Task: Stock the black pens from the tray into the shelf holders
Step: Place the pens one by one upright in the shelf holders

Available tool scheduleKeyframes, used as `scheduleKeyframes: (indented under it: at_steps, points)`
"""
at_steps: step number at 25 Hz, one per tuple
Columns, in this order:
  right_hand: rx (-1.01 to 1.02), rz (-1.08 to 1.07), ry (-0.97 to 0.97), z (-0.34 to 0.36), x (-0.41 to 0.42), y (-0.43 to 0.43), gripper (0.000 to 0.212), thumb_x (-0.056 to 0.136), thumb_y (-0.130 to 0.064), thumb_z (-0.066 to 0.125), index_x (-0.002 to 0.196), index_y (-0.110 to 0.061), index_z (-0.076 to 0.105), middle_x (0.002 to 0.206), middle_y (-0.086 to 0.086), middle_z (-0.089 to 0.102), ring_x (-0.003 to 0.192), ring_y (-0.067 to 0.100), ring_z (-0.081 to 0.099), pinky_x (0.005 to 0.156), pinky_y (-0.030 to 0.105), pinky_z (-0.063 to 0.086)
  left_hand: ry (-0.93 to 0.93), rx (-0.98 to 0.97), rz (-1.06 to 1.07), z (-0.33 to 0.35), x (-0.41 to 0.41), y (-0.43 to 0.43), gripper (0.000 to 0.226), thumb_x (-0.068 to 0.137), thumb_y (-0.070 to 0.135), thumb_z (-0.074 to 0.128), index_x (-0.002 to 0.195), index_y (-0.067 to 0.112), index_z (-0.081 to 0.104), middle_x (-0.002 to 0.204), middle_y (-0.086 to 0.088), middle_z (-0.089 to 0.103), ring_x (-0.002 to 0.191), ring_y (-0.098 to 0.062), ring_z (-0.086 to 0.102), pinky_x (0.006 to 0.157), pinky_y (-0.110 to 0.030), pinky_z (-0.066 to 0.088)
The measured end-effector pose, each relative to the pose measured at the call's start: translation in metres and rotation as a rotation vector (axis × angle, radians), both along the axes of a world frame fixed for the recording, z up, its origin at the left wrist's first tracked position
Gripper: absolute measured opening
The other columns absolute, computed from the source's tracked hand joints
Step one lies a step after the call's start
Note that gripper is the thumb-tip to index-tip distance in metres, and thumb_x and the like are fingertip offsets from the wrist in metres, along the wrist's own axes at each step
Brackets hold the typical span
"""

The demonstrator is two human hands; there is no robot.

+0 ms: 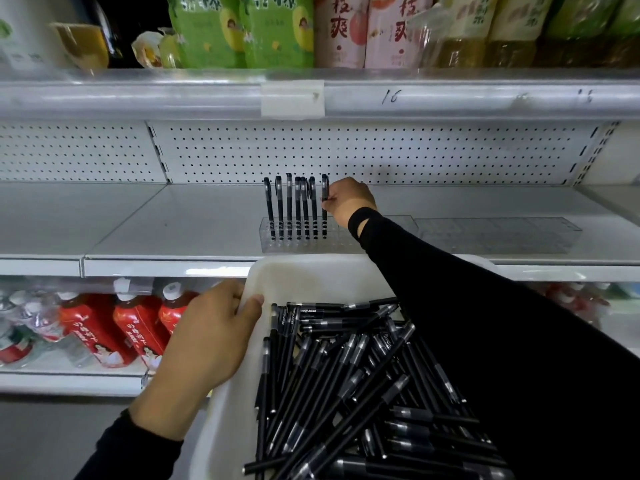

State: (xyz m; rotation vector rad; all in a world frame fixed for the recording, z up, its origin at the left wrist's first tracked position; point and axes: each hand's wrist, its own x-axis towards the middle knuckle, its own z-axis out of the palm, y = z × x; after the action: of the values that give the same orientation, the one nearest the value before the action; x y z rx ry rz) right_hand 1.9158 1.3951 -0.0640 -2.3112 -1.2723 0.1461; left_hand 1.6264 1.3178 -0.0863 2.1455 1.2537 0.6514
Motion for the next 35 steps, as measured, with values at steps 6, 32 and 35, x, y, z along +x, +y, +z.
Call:
scheduleKeyframes:
  at_steps: [6,32,35]
  points:
    - [-0.024,-0.009,0.062,-0.003,0.002,-0.002,0.016,0.095,-0.024,0.064,0.098,-0.009,0.071,0.105,0.008,0.072,0.097,0.027,0.067,0.08,0.028,0.051,0.002,0.012,0.005,0.0,0.001,0.0,0.02,0.097,0.036,0.054,0.088,0.021,0.064,0.078,0.003,0.069,0.073,-0.013,0.064,0.066,-0.032,0.051]
    - [-0.771,0.648,-0.333,0.019,-0.077,-0.154,0.042,0.079,-0.022,0.083,0.118,-0.021,0.068,0.105,-0.004,0.066,0.096,0.02,0.062,0.084,0.031,0.053,0.006,0.034,-0.005,-0.001,-0.002,-0.001,0.021,0.098,0.036,0.052,0.093,0.02,0.066,0.08,0.002,0.071,0.075,-0.016,0.065,0.071,-0.036,0.053]
    - [-0.732,0.606,-0.421,0.012,-0.075,-0.157,0.027,0.083,-0.012,0.075,0.109,-0.017,0.07,0.104,0.002,0.067,0.091,0.023,0.063,0.072,0.03,0.05,0.007,0.019,-0.003,-0.002,-0.002,0.0,0.023,0.097,0.037,0.052,0.098,0.019,0.066,0.082,0.002,0.071,0.076,-0.016,0.065,0.071,-0.036,0.053]
